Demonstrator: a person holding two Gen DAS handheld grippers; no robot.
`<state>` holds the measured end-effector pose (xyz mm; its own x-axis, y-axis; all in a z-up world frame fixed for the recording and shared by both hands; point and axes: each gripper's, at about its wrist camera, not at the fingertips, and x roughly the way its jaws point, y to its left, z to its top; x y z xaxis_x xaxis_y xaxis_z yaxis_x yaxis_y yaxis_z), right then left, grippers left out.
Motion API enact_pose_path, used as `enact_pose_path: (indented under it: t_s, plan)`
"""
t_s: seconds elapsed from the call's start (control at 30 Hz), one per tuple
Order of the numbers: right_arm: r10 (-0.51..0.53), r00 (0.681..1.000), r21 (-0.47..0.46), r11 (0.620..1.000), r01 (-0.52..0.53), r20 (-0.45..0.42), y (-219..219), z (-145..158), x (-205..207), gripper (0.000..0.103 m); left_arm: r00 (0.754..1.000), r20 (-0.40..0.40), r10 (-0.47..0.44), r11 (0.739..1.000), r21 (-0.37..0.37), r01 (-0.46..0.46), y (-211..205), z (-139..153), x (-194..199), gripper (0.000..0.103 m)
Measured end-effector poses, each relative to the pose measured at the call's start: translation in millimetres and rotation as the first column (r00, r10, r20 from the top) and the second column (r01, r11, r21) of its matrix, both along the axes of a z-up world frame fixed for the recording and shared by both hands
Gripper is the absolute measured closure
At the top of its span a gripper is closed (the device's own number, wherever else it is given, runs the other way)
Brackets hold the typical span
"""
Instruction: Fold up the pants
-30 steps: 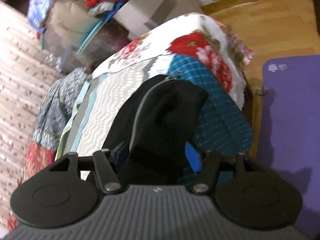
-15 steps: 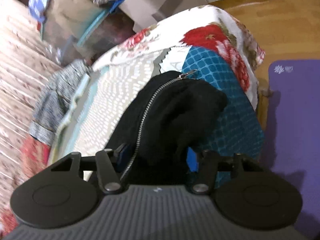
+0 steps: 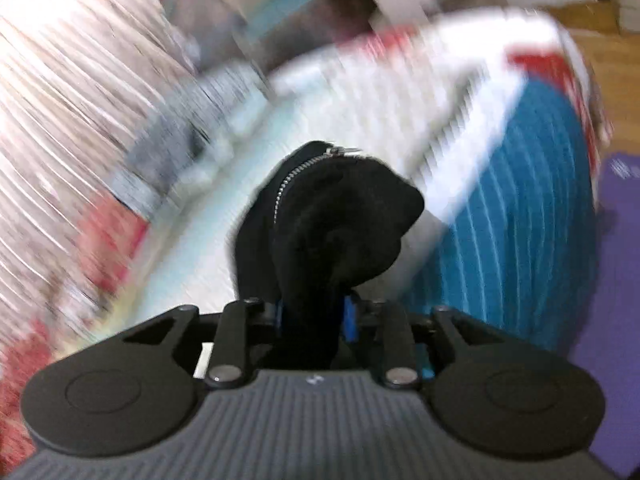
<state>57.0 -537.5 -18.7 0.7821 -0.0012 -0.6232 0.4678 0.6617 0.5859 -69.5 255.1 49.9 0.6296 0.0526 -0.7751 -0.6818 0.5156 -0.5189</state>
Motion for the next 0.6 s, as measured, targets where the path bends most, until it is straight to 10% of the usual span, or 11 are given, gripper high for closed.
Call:
enact_pose_path:
  t_s: [0.23, 0.6]
  plan:
    - [-0.128, 0.965, 0.343, 0.938, 0.043, 0.23, -36, -28, -34, 0.033, 0.998, -0.061, 0.006, 1.0, 0.011, -0.005, -10, -11, -18, 0.042]
    - [-0.06, 0.963, 0.164, 0.986, 0.016, 0.263, -27, -18, -14, 0.039, 0.993, 0.114, -0.003, 0.992, 0.129, -0.011, -22, 61, -47, 0.042]
